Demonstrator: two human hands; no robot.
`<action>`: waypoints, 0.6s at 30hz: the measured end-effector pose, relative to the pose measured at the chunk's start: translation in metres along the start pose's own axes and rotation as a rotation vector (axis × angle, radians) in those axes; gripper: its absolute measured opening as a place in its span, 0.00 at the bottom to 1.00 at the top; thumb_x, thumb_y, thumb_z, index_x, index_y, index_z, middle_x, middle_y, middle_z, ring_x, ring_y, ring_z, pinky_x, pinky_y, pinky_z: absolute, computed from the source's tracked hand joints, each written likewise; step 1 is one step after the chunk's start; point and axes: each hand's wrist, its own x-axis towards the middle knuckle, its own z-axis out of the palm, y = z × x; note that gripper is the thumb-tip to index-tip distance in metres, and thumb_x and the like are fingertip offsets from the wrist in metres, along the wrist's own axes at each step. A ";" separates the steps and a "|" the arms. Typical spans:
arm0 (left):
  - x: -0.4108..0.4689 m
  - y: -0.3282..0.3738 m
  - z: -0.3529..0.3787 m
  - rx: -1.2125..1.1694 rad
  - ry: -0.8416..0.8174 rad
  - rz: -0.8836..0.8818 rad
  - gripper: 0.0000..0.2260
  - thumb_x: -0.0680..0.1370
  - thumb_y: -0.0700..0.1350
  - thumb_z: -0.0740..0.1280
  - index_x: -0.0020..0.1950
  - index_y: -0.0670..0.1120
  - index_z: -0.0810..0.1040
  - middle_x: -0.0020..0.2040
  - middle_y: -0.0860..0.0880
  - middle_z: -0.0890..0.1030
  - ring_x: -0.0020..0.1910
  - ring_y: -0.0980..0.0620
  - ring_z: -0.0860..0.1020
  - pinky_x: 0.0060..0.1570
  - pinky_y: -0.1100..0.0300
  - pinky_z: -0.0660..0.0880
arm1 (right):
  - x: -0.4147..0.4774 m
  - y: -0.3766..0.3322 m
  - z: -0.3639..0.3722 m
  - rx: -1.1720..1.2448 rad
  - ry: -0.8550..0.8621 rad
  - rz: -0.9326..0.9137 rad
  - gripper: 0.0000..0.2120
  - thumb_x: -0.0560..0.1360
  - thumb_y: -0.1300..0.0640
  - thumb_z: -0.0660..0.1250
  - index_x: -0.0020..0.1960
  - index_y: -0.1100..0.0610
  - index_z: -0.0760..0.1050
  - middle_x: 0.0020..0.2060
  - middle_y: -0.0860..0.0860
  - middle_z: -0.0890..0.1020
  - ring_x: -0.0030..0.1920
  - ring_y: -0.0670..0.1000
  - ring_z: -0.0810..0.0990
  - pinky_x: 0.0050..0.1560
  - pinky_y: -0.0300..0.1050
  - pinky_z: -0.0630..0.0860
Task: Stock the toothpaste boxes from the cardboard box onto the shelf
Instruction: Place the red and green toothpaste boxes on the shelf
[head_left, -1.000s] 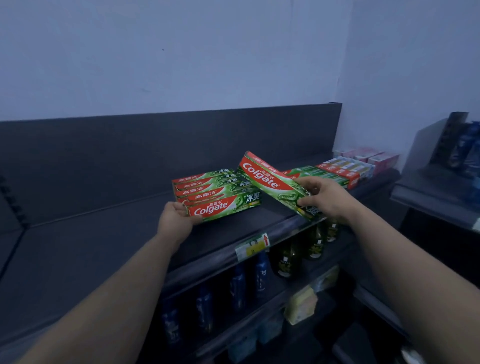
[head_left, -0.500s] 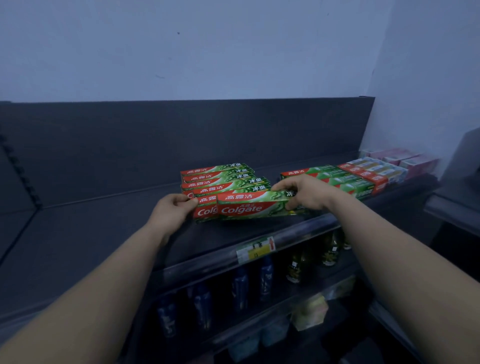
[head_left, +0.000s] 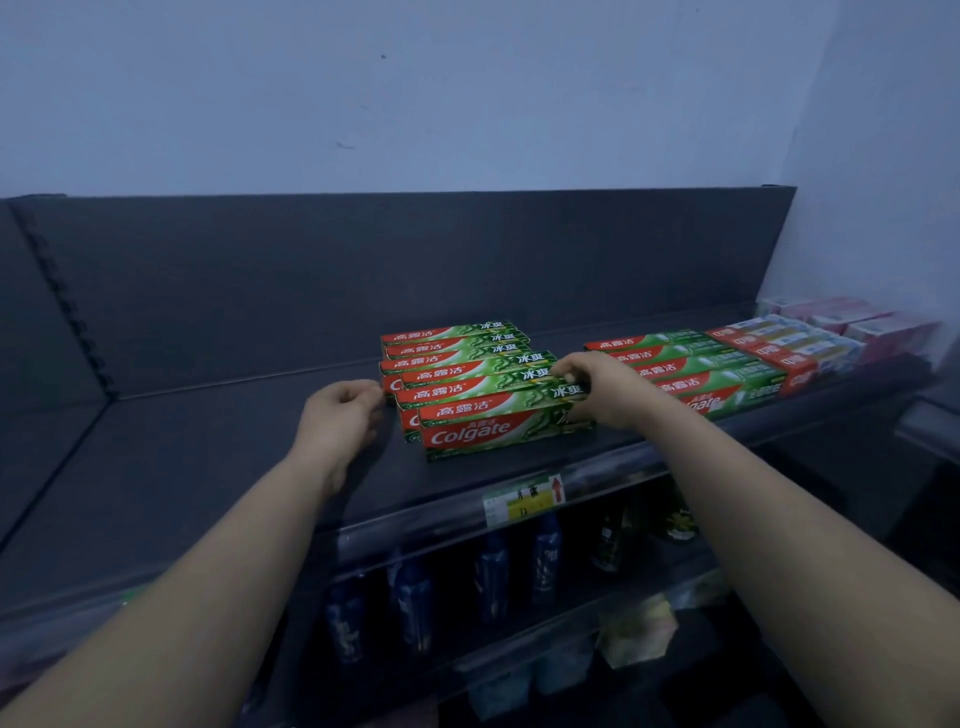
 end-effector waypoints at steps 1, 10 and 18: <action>0.000 -0.001 0.000 -0.003 0.011 0.013 0.03 0.77 0.45 0.66 0.46 0.49 0.79 0.42 0.49 0.80 0.46 0.48 0.78 0.51 0.49 0.77 | -0.001 0.001 -0.001 -0.014 0.019 -0.006 0.29 0.71 0.68 0.71 0.69 0.52 0.70 0.64 0.52 0.72 0.63 0.54 0.73 0.62 0.48 0.74; -0.038 0.015 0.001 0.285 -0.001 0.387 0.07 0.79 0.41 0.66 0.57 0.46 0.77 0.48 0.55 0.79 0.44 0.65 0.75 0.39 0.76 0.69 | -0.037 0.009 0.000 -0.200 0.208 -0.104 0.29 0.77 0.54 0.67 0.75 0.52 0.61 0.76 0.52 0.61 0.76 0.52 0.55 0.75 0.49 0.53; -0.077 0.024 0.011 0.387 -0.240 0.574 0.12 0.78 0.42 0.66 0.62 0.46 0.76 0.53 0.52 0.79 0.50 0.57 0.77 0.52 0.63 0.74 | -0.113 -0.006 0.012 -0.275 0.316 -0.068 0.28 0.77 0.52 0.65 0.75 0.51 0.62 0.75 0.52 0.61 0.77 0.53 0.52 0.76 0.50 0.48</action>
